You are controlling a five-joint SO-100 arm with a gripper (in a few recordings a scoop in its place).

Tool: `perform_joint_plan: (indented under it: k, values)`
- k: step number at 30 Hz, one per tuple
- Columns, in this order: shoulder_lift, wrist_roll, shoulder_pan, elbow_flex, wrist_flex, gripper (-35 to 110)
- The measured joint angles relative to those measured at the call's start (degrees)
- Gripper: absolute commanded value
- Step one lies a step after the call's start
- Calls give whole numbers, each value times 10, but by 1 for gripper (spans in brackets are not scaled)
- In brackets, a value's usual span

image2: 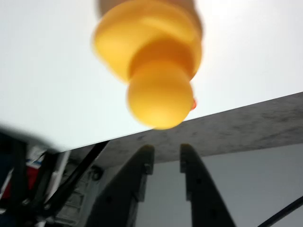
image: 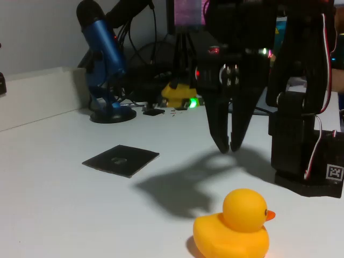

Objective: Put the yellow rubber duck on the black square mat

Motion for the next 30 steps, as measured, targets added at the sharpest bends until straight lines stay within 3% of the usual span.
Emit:
perform_joint_plan:
  k: [30]
  values:
    - [-96, 0, -27, -57, 0, 6]
